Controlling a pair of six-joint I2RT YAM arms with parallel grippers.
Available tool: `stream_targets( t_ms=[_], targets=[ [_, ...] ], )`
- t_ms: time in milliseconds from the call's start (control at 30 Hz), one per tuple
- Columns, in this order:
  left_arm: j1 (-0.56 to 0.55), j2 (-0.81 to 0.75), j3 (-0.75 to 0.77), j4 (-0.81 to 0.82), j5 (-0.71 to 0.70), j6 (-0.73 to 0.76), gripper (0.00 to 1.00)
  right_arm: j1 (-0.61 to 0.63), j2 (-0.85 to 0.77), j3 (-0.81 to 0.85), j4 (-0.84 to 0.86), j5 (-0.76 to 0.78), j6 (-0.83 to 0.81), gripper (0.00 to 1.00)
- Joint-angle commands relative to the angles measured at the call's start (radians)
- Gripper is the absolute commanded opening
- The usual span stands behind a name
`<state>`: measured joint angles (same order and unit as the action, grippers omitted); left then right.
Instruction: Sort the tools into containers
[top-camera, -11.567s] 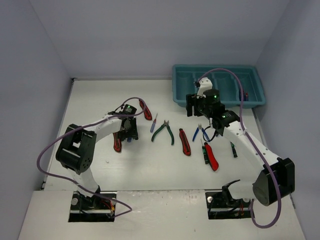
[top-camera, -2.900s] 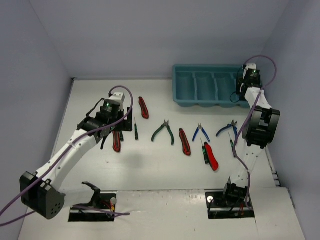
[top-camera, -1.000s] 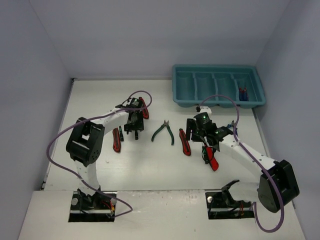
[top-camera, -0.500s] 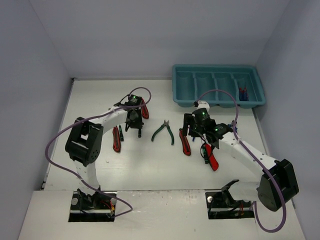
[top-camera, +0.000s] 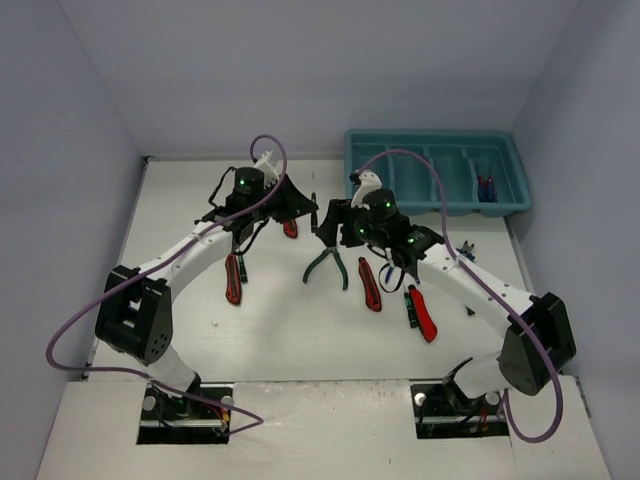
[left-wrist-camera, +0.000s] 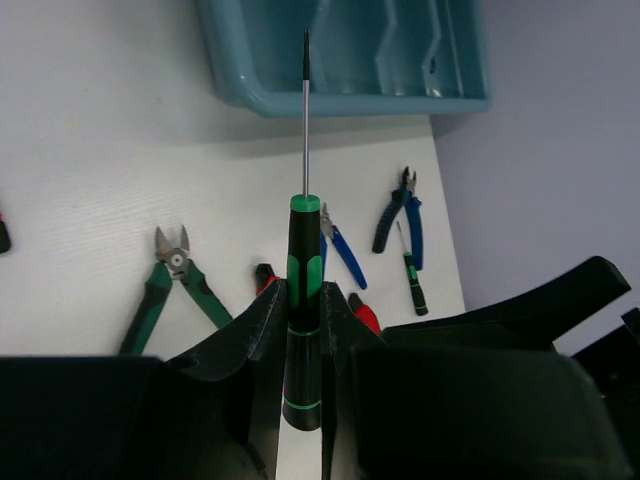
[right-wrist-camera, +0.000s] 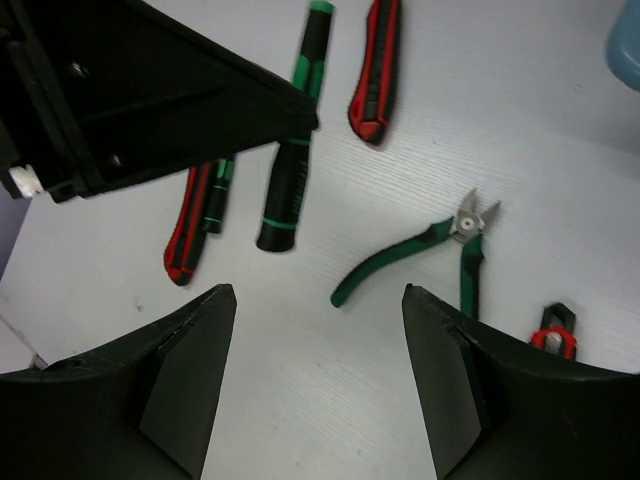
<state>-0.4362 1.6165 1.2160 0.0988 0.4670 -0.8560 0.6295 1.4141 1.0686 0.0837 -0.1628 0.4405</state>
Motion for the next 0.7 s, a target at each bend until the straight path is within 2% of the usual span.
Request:
stream_targets(
  t_ms=[0, 133, 233, 333, 400, 433, 500, 567, 667],
  targets=[
    [0.005, -0.071, -0.001, 0.161, 0.08, -0.097, 0.0, 0.016, 0.034, 0.067, 0.158, -0.043, -0.002, 0.65],
    [0.004, -0.096, -0.025, 0.184, 0.082, -0.131, 0.0, 0.019, 0.09, 0.098, 0.193, -0.052, 0.003, 0.64],
    [0.004, -0.113, -0.035, 0.187, 0.086, -0.135, 0.0, 0.024, 0.118, 0.124, 0.21, -0.068, 0.004, 0.61],
    [0.004, -0.127, -0.045, 0.187, 0.088, -0.138, 0.0, 0.026, 0.135, 0.135, 0.218, -0.07, -0.008, 0.48],
    [0.005, -0.139, -0.056, 0.187, 0.075, -0.132, 0.0, 0.026, 0.14, 0.139, 0.218, -0.061, -0.022, 0.25],
    [0.008, -0.143, -0.07, 0.187, 0.061, -0.131, 0.01, 0.026, 0.141, 0.144, 0.218, -0.054, -0.03, 0.18],
    [0.013, -0.158, -0.093, 0.187, 0.045, -0.132, 0.14, 0.024, 0.143, 0.152, 0.217, -0.046, -0.052, 0.01],
    [0.034, -0.165, -0.123, 0.185, 0.039, -0.133, 0.4, 0.012, 0.154, 0.165, 0.217, -0.044, -0.067, 0.0],
    [0.074, -0.198, -0.158, 0.153, 0.012, -0.119, 0.61, -0.011, 0.17, 0.179, 0.207, -0.04, -0.094, 0.0]
  ],
)
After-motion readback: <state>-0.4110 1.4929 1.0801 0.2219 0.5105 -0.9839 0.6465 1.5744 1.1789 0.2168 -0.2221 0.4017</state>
